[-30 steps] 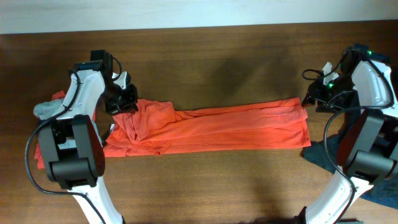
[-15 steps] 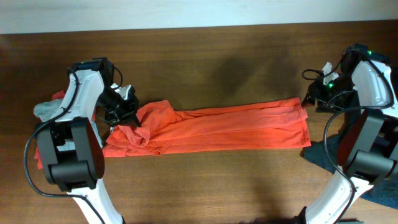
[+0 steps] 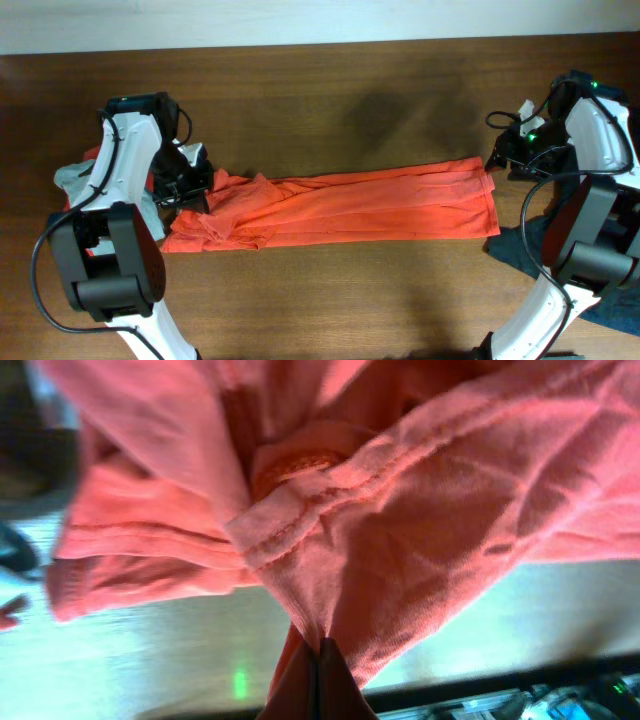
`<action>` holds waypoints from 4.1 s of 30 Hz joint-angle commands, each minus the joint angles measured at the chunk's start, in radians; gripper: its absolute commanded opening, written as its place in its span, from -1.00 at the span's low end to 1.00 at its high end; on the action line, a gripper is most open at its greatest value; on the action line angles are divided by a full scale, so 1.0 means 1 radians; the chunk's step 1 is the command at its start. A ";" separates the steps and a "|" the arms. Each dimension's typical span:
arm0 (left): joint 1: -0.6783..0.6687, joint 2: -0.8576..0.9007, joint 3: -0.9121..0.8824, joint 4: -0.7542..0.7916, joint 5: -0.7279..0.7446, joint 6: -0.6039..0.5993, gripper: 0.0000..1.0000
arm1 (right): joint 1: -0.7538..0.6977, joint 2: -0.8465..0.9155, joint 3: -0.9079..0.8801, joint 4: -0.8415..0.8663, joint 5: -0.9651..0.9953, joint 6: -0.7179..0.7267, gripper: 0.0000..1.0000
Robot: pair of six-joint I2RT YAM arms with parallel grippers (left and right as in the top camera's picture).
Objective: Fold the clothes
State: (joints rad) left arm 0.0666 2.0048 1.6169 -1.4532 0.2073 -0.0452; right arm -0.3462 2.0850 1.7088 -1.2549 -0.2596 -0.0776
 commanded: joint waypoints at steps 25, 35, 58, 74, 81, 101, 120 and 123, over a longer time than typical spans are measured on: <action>-0.103 -0.156 0.038 0.111 0.165 0.020 -0.67 | -0.001 -0.018 -0.009 -0.006 0.002 0.003 0.10; -0.100 -0.155 -0.217 0.256 0.175 0.047 -0.66 | -0.001 -0.018 -0.009 -0.006 0.002 0.003 0.10; 0.107 -0.156 -0.465 0.587 0.121 0.046 -0.48 | -0.046 -0.018 -0.009 -0.024 0.001 0.006 0.56; 0.105 -0.443 -0.397 0.551 0.100 0.046 -0.18 | -0.154 -0.018 -0.067 -0.015 -0.179 -0.181 0.83; 0.104 -0.478 -0.397 0.551 0.100 0.046 0.10 | -0.131 -0.018 -0.248 0.127 -0.276 -0.211 0.91; 0.104 -0.478 -0.397 0.540 0.103 0.046 0.12 | -0.051 -0.018 -0.325 0.296 -0.279 -0.167 -0.39; 0.104 -0.478 -0.397 0.517 0.115 0.034 0.11 | -0.167 -0.018 -0.026 0.105 -0.051 -0.079 -0.92; 0.104 -0.478 -0.397 0.497 0.122 0.034 0.11 | -0.132 -0.019 0.031 0.027 -0.050 -0.079 -0.92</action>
State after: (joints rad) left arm 0.1699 1.5372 1.2083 -0.9424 0.3103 -0.0113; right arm -0.5167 2.0750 1.6886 -1.1896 -0.3523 -0.1608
